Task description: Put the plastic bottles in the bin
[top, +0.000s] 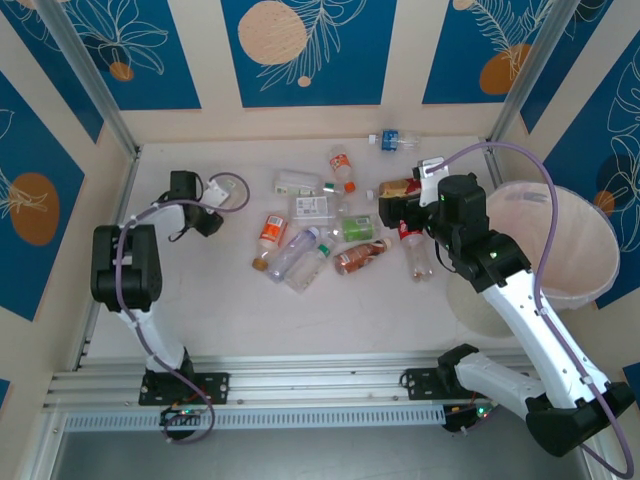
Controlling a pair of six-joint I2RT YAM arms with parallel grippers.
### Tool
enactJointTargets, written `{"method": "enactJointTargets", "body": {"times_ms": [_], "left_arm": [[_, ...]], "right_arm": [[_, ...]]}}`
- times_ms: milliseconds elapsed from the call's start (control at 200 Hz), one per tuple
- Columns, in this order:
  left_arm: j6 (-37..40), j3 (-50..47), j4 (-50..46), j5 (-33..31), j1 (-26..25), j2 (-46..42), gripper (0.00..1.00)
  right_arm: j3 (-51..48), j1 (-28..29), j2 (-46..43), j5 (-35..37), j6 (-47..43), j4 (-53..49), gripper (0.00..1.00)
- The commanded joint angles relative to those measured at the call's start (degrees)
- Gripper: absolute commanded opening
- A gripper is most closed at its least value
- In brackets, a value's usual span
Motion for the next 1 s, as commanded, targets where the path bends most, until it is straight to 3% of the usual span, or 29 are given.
{"method": "enactJointTargets", "body": {"times_ms": [0,390,500,690,995], "left_arm": [[-9.0,-2.6,7.3,5.4,-1.6,-8.4,0.00],[-42.6,-12.5,17.9,17.9,-3.3,-23.6,0.00],[-49.8,-17.6,24.4,16.8,-5.4,-26.1,0.00],[-53.1,-20.0,27.2,18.6,-11.4,-28.0,0.00],[-47.1,-19.9,23.0,10.7,-30.3,-32.6,0.00]], "right_arm": [[-1.7,-0.3,-0.8,-1.6,2.2,2.8,0.99],[-5.3,-0.8,-0.7,-1.8,8.7,6.6,0.99],[-6.8,-1.1,-0.9,-1.7,11.0,8.6,0.99],[-8.8,-1.6,-0.5,-9.9,17.6,12.8,0.99],[-7.0,-1.4,2.8,-15.7,33.6,9.4,0.99]]}}
